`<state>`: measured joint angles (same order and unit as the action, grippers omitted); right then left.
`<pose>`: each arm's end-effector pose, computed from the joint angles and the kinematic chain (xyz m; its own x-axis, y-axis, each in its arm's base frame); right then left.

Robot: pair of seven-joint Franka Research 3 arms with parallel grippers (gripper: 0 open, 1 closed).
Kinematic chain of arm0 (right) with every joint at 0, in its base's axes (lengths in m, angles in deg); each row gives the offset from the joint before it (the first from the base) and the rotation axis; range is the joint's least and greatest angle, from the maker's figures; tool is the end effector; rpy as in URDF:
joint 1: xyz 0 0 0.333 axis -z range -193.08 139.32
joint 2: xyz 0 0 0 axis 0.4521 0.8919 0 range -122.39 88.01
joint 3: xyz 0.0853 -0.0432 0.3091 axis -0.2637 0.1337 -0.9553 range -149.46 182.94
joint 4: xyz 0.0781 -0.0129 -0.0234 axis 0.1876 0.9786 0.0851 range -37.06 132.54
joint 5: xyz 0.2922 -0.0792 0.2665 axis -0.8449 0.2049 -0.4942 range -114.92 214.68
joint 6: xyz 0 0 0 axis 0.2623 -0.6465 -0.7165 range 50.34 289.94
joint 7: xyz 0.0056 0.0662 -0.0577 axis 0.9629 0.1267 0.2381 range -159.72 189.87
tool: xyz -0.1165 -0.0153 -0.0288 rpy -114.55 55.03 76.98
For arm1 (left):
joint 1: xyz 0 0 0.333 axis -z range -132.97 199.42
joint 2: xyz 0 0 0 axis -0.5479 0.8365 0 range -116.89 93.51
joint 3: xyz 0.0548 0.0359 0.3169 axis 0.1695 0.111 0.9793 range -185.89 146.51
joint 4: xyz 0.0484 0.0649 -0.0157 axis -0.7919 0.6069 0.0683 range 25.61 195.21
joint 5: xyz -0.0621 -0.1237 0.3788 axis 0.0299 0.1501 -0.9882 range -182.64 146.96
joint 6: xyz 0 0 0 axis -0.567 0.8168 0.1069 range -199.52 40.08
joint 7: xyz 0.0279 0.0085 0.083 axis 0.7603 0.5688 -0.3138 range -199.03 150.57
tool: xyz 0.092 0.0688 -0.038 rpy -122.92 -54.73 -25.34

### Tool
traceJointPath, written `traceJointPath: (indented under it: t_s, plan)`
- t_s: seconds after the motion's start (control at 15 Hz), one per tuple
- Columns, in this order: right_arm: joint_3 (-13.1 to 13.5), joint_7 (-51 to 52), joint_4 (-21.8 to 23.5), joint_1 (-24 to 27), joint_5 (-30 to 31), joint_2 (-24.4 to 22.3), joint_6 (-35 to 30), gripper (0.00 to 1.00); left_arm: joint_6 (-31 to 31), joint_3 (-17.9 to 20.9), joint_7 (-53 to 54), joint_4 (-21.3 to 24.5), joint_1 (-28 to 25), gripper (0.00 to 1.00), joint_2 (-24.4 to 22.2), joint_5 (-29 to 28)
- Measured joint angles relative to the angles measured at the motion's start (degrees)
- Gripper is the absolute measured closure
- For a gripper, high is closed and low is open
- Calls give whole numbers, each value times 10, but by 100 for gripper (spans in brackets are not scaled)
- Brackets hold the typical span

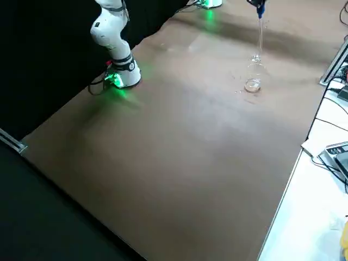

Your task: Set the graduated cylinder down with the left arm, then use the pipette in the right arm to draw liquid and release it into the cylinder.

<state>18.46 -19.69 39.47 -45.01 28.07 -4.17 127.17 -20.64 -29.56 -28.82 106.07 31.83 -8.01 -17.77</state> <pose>0.6174 0.2227 0.5641 0.9287 -0.3449 -0.1360 -0.3708 -0.8613 -0.3475 0.5701 -0.0820 0.5999 0.9940 -0.0679 -0.0854 -0.0677 -0.9977 0.0054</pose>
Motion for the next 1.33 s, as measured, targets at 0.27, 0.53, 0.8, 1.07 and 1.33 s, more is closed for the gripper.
traceJointPath:
  t_s: [0.27,0.53,0.8,1.07,1.33]
  plan:
    - [0,9,3,2,36,23,1,93,0,0,0,0,0,0,1,0]
    - [-1,14,4,2,50,53,10,93,-1,0,0,0,0,0,1,0]
    - [-4,15,6,-2,51,81,36,93,-2,0,0,0,0,0,1,0]
    - [-5,15,7,-4,51,113,67,93,-5,2,0,0,-1,0,2,0]
    - [-6,16,7,-12,51,145,85,93,-6,2,0,0,-1,0,2,0]
